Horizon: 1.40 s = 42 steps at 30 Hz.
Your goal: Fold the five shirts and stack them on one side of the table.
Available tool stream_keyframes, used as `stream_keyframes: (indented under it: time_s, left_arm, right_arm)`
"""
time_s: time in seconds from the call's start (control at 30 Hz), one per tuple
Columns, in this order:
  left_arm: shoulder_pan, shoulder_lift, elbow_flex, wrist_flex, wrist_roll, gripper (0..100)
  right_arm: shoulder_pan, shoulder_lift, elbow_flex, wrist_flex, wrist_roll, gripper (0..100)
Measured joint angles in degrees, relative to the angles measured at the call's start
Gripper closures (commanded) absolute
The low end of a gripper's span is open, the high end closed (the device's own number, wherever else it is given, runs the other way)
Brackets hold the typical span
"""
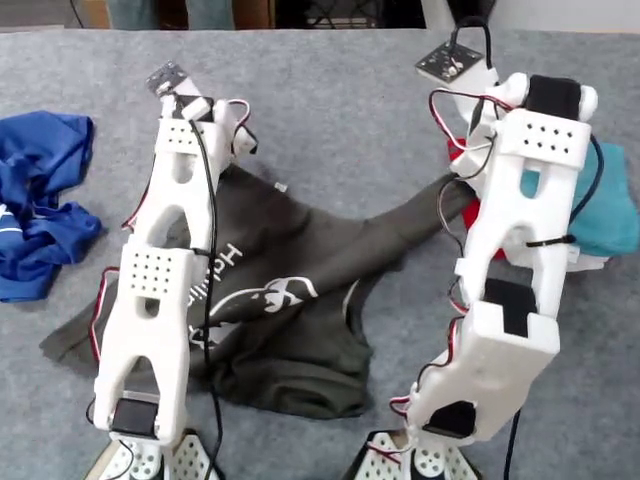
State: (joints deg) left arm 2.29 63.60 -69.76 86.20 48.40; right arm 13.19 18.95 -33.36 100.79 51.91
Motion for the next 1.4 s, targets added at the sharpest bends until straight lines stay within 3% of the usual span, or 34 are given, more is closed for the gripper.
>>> stream_keyframes:
  time_s: [0.53,0.73,0.83,1.0,1.13,1.4]
  left_arm:
    - [-0.4,6.4,-4.7,1.6,3.5,93]
    - [-0.3,6.5,-4.7,1.7,-1.8,97]
    - [-0.6,5.9,-5.3,3.3,-3.6,97]
    - [-5.6,4.6,-12.3,9.4,-7.4,97]
    - [-10.7,-0.4,-20.7,12.7,-10.5,97]
    - [-24.0,-19.3,-22.8,13.7,-16.5,97]
  right_arm:
    - [-0.5,0.0,0.0,0.0,0.0,98.4]
    - [-0.8,0.0,0.0,0.0,-0.1,98.4]
    - [-2.9,0.0,-0.1,-0.8,-4.5,98.4]
    - [-6.6,0.0,-6.6,-2.9,-18.5,98.4]
    - [-10.5,0.0,-18.9,-3.0,-27.1,98.5]
    - [-13.3,0.0,-47.6,-10.2,-35.6,98.5]
